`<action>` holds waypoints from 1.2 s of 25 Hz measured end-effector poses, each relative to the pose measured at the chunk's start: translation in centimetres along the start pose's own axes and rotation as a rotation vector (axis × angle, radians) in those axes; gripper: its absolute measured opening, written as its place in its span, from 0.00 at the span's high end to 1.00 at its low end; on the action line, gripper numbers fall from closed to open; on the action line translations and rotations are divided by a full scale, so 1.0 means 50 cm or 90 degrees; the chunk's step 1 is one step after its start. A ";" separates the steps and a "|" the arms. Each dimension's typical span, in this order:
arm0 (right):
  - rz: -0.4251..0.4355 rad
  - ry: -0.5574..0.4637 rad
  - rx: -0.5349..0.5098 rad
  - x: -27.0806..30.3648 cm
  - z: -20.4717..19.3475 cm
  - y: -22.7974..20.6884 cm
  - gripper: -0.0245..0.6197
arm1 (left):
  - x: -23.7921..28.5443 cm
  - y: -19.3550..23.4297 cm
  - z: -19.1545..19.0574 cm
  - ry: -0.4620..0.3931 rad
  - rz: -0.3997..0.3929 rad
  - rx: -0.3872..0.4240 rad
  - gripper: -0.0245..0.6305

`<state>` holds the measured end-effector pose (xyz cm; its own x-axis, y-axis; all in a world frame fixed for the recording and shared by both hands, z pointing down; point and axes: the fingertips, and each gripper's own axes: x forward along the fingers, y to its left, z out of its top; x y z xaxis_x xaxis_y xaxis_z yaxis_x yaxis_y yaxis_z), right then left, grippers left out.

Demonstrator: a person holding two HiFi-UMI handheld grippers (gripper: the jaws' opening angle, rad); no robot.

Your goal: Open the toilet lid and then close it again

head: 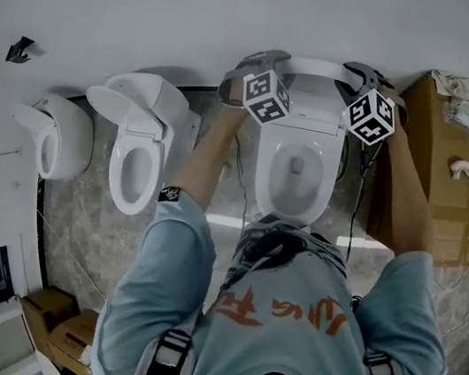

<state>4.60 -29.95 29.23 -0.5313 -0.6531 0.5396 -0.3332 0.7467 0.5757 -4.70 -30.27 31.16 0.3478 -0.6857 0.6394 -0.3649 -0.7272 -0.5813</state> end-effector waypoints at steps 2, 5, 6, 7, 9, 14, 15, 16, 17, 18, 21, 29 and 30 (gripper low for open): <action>0.007 -0.006 -0.010 -0.024 0.002 0.033 0.70 | -0.025 -0.034 -0.004 0.000 -0.005 0.013 0.72; 0.010 -0.016 -0.027 -0.060 0.000 0.085 0.69 | -0.061 -0.088 -0.008 -0.002 -0.022 0.027 0.71; 0.011 -0.017 -0.031 -0.070 -0.002 0.101 0.68 | -0.071 -0.104 -0.009 0.000 -0.024 0.029 0.70; 0.013 -0.019 -0.035 -0.081 -0.002 0.117 0.68 | -0.081 -0.120 -0.011 0.004 -0.024 0.030 0.70; 0.020 -0.020 -0.044 -0.101 -0.002 0.154 0.67 | -0.103 -0.154 -0.018 0.012 -0.022 0.029 0.69; 0.044 -0.018 -0.067 -0.148 -0.007 0.245 0.65 | -0.151 -0.238 -0.035 0.024 -0.004 0.041 0.68; 0.049 -0.019 -0.071 -0.154 -0.010 0.263 0.65 | -0.158 -0.254 -0.039 0.026 0.000 0.044 0.68; 0.056 -0.020 -0.073 -0.160 -0.012 0.281 0.65 | -0.165 -0.271 -0.043 0.027 0.001 0.047 0.68; 0.063 -0.021 -0.073 -0.165 -0.015 0.300 0.64 | -0.172 -0.289 -0.048 0.028 -0.001 0.050 0.67; 0.070 -0.022 -0.071 -0.170 -0.019 0.321 0.64 | -0.179 -0.308 -0.055 0.028 -0.007 0.053 0.67; 0.084 -0.021 -0.069 -0.184 -0.028 0.378 0.64 | -0.200 -0.363 -0.074 0.032 -0.036 0.060 0.66; 0.123 -0.002 -0.095 -0.205 -0.059 0.498 0.63 | -0.231 -0.475 -0.113 0.049 -0.089 0.089 0.63; 0.128 0.003 -0.096 -0.207 -0.064 0.513 0.63 | -0.234 -0.490 -0.118 0.053 -0.096 0.096 0.64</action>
<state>4.06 -4.45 40.36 -0.5715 -0.4938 0.6555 -0.1003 0.8348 0.5414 -4.92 -4.27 40.90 0.3138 -0.5688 0.7603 -0.1791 -0.8218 -0.5409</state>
